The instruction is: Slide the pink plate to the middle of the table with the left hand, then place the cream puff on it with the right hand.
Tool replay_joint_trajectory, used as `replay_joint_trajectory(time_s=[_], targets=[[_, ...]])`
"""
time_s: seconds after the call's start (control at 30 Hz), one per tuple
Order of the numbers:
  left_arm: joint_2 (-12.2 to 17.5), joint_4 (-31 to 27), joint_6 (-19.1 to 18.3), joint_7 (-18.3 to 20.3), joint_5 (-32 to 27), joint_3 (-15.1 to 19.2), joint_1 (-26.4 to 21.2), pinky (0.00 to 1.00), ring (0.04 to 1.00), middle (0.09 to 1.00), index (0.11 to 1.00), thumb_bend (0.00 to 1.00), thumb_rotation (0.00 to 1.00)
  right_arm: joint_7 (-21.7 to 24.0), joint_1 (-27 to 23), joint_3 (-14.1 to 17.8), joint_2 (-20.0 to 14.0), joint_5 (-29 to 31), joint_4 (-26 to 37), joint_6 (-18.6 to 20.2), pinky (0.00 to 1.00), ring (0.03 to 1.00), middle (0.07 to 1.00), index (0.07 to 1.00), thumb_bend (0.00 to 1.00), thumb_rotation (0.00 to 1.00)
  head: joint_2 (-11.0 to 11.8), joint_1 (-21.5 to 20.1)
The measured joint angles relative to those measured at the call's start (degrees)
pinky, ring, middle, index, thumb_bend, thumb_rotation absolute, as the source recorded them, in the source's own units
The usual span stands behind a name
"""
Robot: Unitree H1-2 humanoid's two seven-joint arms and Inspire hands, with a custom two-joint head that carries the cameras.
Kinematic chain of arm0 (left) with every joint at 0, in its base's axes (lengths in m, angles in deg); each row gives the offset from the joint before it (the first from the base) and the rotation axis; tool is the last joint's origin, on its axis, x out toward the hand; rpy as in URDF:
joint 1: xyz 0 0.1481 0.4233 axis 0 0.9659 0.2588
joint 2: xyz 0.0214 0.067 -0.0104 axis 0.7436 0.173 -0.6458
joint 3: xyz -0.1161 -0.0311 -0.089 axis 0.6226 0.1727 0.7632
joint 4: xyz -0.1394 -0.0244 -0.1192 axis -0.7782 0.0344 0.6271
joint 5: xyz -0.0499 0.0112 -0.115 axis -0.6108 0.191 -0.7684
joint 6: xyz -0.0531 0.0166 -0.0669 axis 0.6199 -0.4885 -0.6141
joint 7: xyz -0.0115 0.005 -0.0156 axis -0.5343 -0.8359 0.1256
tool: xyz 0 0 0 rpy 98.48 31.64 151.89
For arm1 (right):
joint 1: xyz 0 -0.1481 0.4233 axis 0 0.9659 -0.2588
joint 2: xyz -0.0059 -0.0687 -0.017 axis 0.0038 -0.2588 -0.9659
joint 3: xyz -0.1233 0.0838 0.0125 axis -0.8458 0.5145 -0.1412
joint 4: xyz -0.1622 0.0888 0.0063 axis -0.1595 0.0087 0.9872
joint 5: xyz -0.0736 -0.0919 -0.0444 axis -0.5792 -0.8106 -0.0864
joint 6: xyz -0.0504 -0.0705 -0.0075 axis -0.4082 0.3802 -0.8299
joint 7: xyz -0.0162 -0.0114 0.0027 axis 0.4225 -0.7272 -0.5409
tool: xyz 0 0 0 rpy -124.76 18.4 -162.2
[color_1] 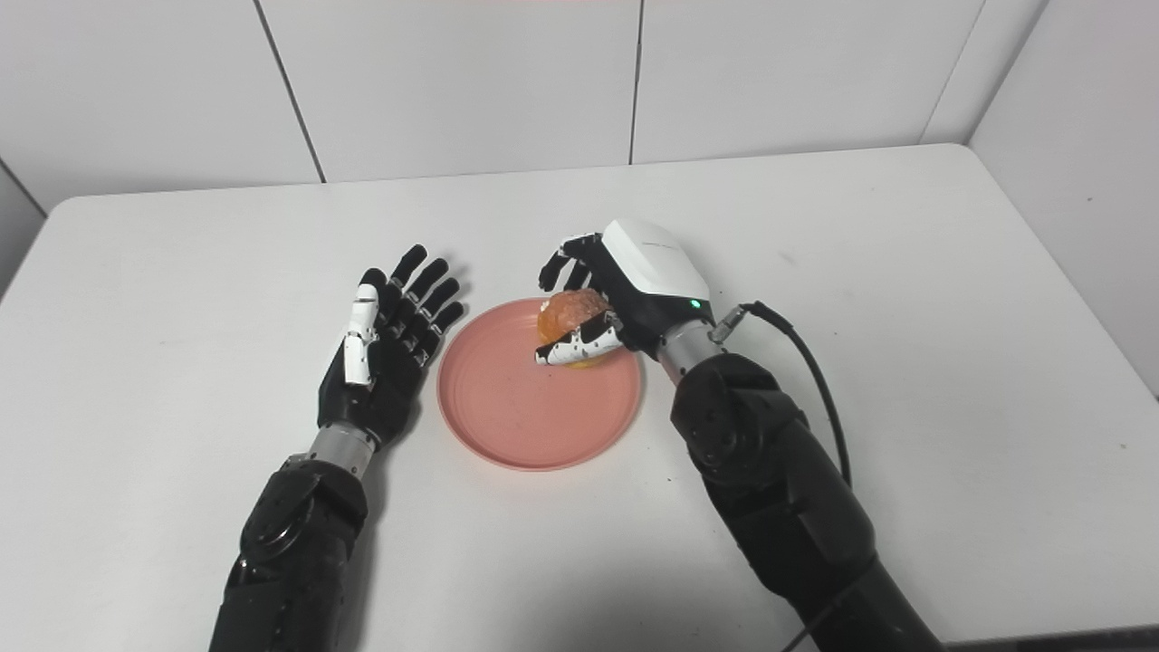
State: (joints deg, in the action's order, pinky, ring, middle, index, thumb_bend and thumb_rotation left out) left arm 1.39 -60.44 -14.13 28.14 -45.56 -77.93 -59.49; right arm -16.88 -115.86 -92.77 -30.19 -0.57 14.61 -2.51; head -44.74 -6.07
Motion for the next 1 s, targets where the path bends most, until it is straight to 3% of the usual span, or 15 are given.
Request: replay_joint_trajectory(time_s=[0.33, 0.47, 0.6, 1.0], targets=[[-1.4, -0.3, -0.2, -1.8, 1.7, -0.5, -0.1, 0.92, 0.922, 0.922, 0.908, 0.39, 1.0, 0.0, 0.0, -3.9, 1.3, -1.3, -2.1, -1.2, 0.3, 0.383, 0.431, 0.526, 0.52, 0.0, -1.0, 2.4], [-1.4, -0.3, -0.2, -1.9, 2.0, -0.8, -0.1, 0.91, 0.917, 0.919, 0.91, 0.4, 1.0, 0.0, 0.0, -4.7, 1.6, -1.5, -3.2, -1.2, 0.23, 0.316, 0.405, 0.523, 0.52, 0.0, -1.1, 2.8], [-1.5, -0.6, -0.6, -2.2, 2.1, -0.8, -0.1, 0.91, 0.919, 0.922, 0.913, 0.4, 1.0, 0.0, 0.1, -5.5, 2.0, -1.6, -3.9, -1.4, 0.21, 0.291, 0.469, 0.489, 0.53, 0.0, -1.4, 3.3], [-1.8, -1.4, -2.1, -2.5, 3.0, -0.9, -0.1, 0.9, 0.915, 0.917, 0.908, 0.4, 1.0, 0.0, 1.0, -7.3, 1.2, -2.7, -5.2, -4.2, 0.15, 0.23, 0.471, 0.487, 0.53, 0.0, -1.8, 3.2]])
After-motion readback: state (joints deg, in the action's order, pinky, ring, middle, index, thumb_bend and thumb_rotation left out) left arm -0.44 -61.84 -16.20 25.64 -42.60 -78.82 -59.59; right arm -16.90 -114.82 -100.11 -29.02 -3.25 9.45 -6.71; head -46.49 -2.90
